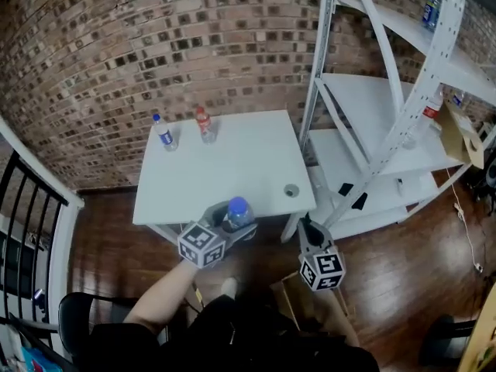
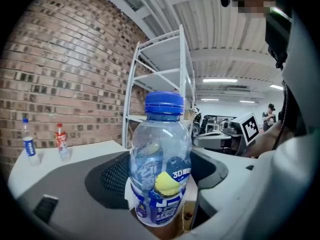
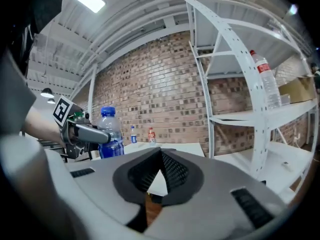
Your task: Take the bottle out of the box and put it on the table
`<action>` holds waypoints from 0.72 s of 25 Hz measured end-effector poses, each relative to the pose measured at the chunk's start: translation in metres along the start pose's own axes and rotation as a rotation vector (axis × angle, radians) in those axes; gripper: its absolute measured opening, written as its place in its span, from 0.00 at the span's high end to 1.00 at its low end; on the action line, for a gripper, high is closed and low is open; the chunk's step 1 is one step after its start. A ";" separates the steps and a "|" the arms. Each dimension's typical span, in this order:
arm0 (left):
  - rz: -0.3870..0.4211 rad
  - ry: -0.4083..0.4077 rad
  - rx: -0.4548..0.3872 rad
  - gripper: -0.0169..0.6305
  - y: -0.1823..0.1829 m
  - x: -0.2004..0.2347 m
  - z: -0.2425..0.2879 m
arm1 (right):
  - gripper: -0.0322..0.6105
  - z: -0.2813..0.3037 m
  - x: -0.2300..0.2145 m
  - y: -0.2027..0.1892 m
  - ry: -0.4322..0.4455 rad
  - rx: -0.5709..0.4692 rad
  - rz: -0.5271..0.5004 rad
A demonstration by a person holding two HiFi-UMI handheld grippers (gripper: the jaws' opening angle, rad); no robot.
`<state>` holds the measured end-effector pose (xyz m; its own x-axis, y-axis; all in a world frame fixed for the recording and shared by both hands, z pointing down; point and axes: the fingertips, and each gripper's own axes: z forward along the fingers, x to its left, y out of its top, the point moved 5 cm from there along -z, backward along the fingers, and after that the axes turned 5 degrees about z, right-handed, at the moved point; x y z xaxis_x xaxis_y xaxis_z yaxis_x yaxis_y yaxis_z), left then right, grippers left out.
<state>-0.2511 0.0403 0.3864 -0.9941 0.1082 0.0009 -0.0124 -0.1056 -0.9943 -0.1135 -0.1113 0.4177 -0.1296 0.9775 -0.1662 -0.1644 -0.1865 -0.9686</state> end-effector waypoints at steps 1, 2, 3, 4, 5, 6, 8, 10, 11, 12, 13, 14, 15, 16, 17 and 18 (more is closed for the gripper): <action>-0.002 0.021 0.004 0.42 -0.002 0.006 -0.007 | 0.94 0.004 0.005 0.001 0.017 0.000 -0.003; -0.002 0.040 0.004 0.42 -0.004 0.011 -0.013 | 0.94 0.008 0.009 0.002 0.030 0.000 -0.006; 0.000 0.056 0.003 0.42 -0.005 0.015 -0.017 | 0.94 0.012 0.010 0.004 0.038 -0.001 -0.009; 0.001 0.070 0.000 0.42 -0.005 0.019 -0.020 | 0.94 0.015 0.011 0.006 0.044 -0.004 -0.007; 0.001 0.082 -0.003 0.42 -0.006 0.022 -0.021 | 0.94 0.018 0.010 0.008 0.048 -0.007 -0.003; 0.001 0.090 -0.005 0.42 -0.007 0.025 -0.021 | 0.94 0.022 0.010 0.010 0.052 -0.009 0.001; 0.000 0.095 -0.006 0.42 -0.011 0.032 -0.017 | 0.94 0.030 0.009 0.009 0.055 -0.005 0.006; -0.002 0.083 -0.004 0.42 -0.017 0.042 -0.008 | 0.94 0.041 0.006 0.006 0.049 0.006 0.003; -0.005 0.076 -0.005 0.42 -0.020 0.050 0.000 | 0.94 0.048 0.003 0.006 0.043 0.010 0.000; -0.008 0.069 -0.007 0.42 -0.022 0.059 0.010 | 0.94 0.057 -0.002 0.007 0.037 0.013 -0.004; -0.010 0.063 -0.007 0.42 -0.024 0.069 0.020 | 0.94 0.066 -0.007 0.009 0.029 0.016 -0.008; -0.011 0.056 -0.006 0.42 -0.027 0.079 0.031 | 0.94 0.076 -0.013 0.010 0.020 0.019 -0.012; -0.010 0.047 -0.007 0.42 -0.029 0.089 0.042 | 0.94 0.087 -0.020 0.012 0.010 0.023 -0.016; -0.007 0.035 -0.010 0.42 -0.031 0.100 0.053 | 0.94 0.099 -0.027 0.013 -0.002 0.028 -0.021; -0.001 0.022 -0.014 0.42 -0.031 0.112 0.065 | 0.94 0.112 -0.033 0.017 -0.014 0.031 -0.024; 0.006 0.008 -0.018 0.42 -0.030 0.124 0.078 | 0.94 0.125 -0.039 0.022 -0.026 0.032 -0.024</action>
<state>-0.3827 -0.0198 0.4247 -0.9933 0.1156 -0.0059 -0.0044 -0.0890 -0.9960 -0.2341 -0.1660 0.4264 -0.1505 0.9789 -0.1381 -0.1987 -0.1667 -0.9658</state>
